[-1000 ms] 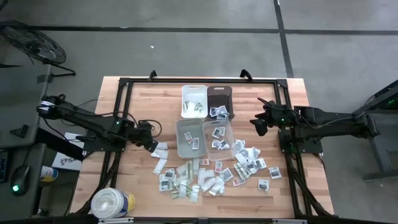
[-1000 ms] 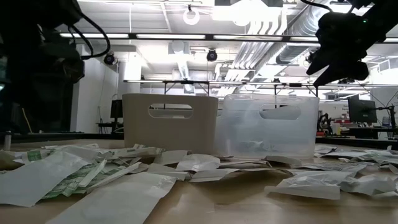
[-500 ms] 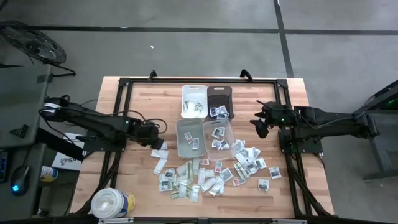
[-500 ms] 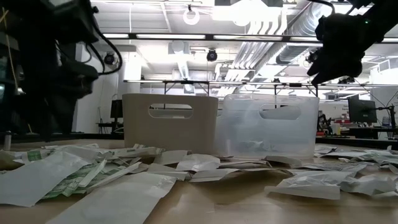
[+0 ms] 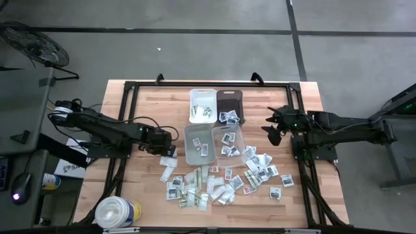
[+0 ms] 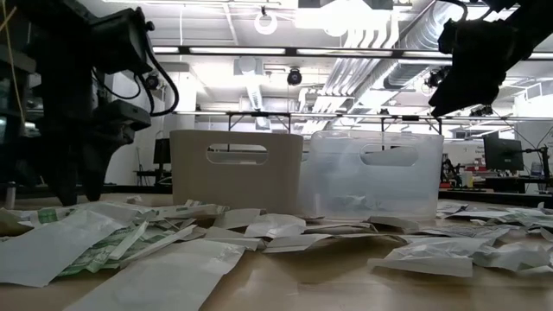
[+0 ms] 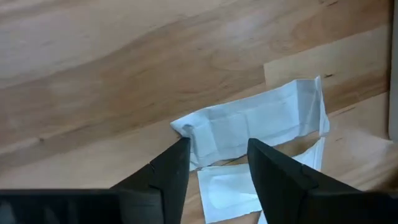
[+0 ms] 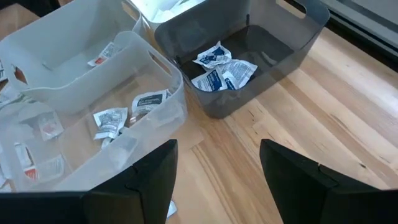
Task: Pick & Place First Aid Supplies
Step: Put the green bandage pack into the white bin
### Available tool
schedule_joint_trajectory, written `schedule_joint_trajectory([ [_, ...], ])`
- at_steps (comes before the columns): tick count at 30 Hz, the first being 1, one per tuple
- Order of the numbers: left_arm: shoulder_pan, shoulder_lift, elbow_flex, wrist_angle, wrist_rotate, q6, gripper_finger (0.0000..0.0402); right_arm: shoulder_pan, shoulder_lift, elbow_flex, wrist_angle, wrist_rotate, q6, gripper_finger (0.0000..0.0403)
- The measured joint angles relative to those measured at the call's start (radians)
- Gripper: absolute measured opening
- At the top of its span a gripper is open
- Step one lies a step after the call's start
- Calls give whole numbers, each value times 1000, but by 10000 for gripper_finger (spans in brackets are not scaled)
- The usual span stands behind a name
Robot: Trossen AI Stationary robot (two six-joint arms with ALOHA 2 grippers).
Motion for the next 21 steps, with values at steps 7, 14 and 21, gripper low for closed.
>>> schedule_joint_trajectory([
  [7,0,23,2,-39,10,-25,97,0,0,0,0,-27,-29,222],
  [14,0,25,2,-72,10,-25,29,0,0,0,-1,-38,-43,222],
  [21,0,25,2,-76,5,-13,2,0,0,0,0,-38,-58,222],
])
